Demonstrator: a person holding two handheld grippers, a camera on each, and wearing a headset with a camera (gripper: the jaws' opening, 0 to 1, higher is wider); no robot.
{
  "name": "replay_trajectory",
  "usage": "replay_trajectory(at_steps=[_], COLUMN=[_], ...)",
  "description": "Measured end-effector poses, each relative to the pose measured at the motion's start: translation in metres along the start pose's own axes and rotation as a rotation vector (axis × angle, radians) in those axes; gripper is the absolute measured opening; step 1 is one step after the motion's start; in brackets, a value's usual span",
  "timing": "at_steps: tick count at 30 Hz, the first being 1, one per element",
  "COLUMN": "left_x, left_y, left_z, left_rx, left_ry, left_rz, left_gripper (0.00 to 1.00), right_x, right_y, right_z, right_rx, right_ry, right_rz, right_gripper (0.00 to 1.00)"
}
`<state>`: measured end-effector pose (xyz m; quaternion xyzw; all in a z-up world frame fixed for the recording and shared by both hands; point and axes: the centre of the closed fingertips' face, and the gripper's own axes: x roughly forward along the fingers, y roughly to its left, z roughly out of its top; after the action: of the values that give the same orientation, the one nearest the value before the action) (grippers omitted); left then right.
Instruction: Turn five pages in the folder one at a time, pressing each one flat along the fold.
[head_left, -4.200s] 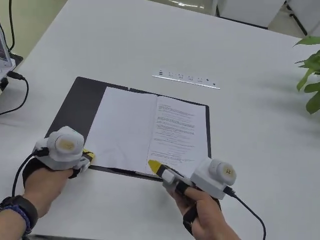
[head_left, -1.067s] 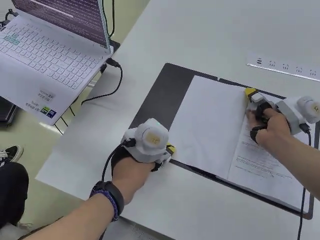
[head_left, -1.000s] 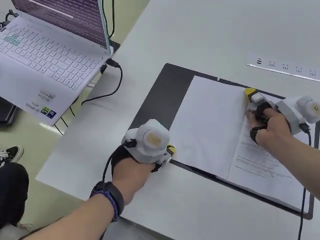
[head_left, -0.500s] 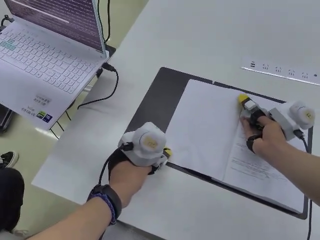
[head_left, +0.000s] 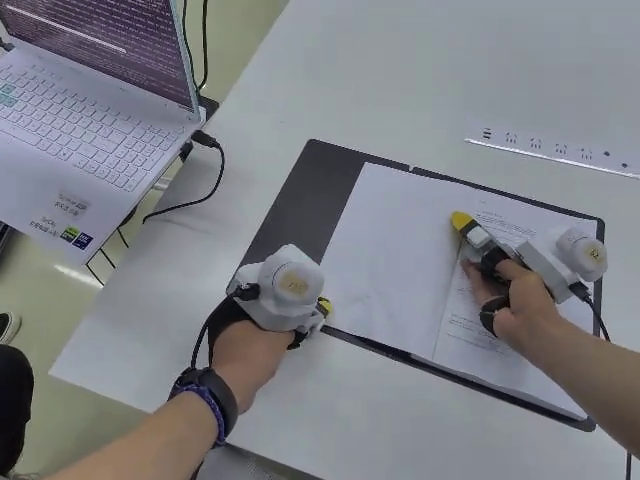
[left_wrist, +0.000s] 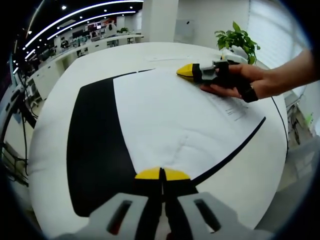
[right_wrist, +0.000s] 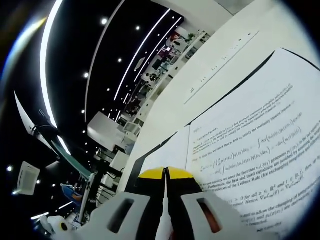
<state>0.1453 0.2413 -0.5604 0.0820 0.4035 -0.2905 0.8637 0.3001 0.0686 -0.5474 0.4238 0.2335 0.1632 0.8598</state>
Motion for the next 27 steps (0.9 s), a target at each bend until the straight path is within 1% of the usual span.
replay_trajectory(at_steps=[6,7,8,9,12,16,19,21,24,25,27], left_x=[0.0,0.0,0.0,0.0,0.0,-0.001,0.0,-0.001,-0.001,-0.001,-0.001], left_y=[0.001,0.001,0.001,0.001,0.001,0.0,0.0,0.0,0.0,0.0,0.0], left_z=[0.0,0.0,0.0,0.0,0.0,-0.001,-0.001,-0.001,-0.001,-0.001,-0.001], left_rx=[-0.001,0.0,0.0,0.001,0.002,0.004,-0.005,-0.008,-0.005,-0.004,-0.003], left_ry=[-0.003,-0.002,-0.001,0.0,0.0,0.0,-0.002,-0.003,0.0,0.001,0.001], left_rz=[-0.002,-0.003,-0.003,-0.004,-0.005,-0.004,-0.006,-0.007,-0.005,-0.005,-0.004], left_gripper=[0.0,0.0,0.0,0.0,0.0,0.0,0.0,0.0,0.0,0.0,0.0], right_x=[-0.005,-0.015,-0.017,-0.017,-0.023,-0.041,-0.052,-0.061,-0.066,-0.066,-0.07], right_y=[0.004,0.017,0.02,0.017,0.02,0.037,0.044,0.05,0.048,0.046,0.045], right_z=[-0.007,-0.013,-0.015,-0.018,-0.023,-0.033,-0.038,-0.044,-0.052,-0.054,-0.057], right_rx=[-0.012,-0.013,-0.013,-0.017,-0.017,-0.021,0.004,0.006,-0.005,-0.003,-0.002], right_ry=[0.015,0.016,0.018,0.024,0.031,0.038,0.027,0.03,0.052,0.056,0.06], right_rz=[0.017,0.021,0.024,0.028,0.041,0.057,0.066,0.076,0.093,0.096,0.1], right_gripper=[0.0,0.0,0.0,0.0,0.0,0.0,0.0,0.0,0.0,0.0,0.0])
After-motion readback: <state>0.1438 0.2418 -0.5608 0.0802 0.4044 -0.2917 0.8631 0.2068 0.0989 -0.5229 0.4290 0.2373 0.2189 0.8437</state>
